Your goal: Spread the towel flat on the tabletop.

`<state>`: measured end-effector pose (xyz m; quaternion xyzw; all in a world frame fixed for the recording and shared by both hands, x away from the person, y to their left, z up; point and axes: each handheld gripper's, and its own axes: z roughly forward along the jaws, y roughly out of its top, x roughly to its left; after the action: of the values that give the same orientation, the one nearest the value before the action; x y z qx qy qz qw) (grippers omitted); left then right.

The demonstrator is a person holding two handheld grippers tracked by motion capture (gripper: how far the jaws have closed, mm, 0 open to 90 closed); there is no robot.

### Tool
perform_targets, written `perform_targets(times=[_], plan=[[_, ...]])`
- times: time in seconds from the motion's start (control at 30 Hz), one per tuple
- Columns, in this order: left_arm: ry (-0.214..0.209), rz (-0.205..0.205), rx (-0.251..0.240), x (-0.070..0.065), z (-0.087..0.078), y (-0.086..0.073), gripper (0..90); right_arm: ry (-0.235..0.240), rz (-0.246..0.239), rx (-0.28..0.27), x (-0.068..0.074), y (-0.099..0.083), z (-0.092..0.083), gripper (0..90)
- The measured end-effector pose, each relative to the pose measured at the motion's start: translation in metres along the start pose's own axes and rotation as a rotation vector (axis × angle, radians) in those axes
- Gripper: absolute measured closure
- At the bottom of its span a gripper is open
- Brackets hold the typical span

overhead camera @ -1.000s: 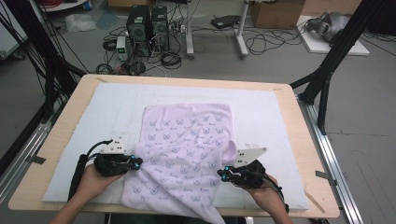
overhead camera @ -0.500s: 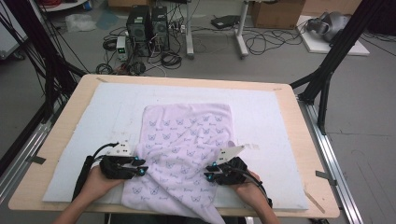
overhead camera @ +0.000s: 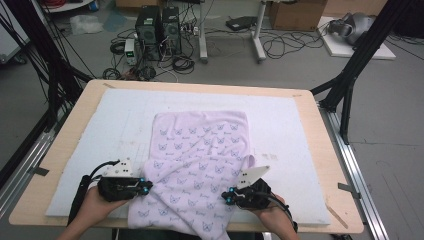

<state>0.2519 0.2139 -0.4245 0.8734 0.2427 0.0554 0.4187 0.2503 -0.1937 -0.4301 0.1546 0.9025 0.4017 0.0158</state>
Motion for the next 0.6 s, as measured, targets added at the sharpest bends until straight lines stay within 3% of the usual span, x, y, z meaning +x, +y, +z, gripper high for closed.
perform_targets(times=[0.13, 0.2, 0.3, 0.4, 0.53, 0.6], plan=[[-0.006, 0.021, -0.023, -0.01, -0.009, 0.0, 80.1, 0.047, -0.006, -0.063, 0.013, 0.0, -0.014, 84.6], [0.006, 0.021, -0.033, -0.007, -0.01, 0.004, 71.5, 0.039, -0.009, -0.092, 0.014, 0.003, -0.022, 77.6], [0.015, 0.008, -0.051, 0.001, -0.005, 0.012, 65.7, -0.022, -0.005, -0.105, 0.002, 0.012, -0.024, 69.7], [0.015, 0.01, -0.031, 0.009, 0.007, 0.018, 64.6, -0.035, 0.002, -0.085, -0.015, 0.017, -0.012, 67.8], [0.012, 0.004, 0.013, 0.016, 0.028, 0.015, 64.7, 0.003, 0.049, -0.034, -0.029, 0.015, 0.017, 69.2], [0.007, 0.013, 0.032, 0.016, 0.035, 0.012, 71.8, 0.009, 0.045, 0.005, -0.029, 0.014, 0.025, 74.8]])
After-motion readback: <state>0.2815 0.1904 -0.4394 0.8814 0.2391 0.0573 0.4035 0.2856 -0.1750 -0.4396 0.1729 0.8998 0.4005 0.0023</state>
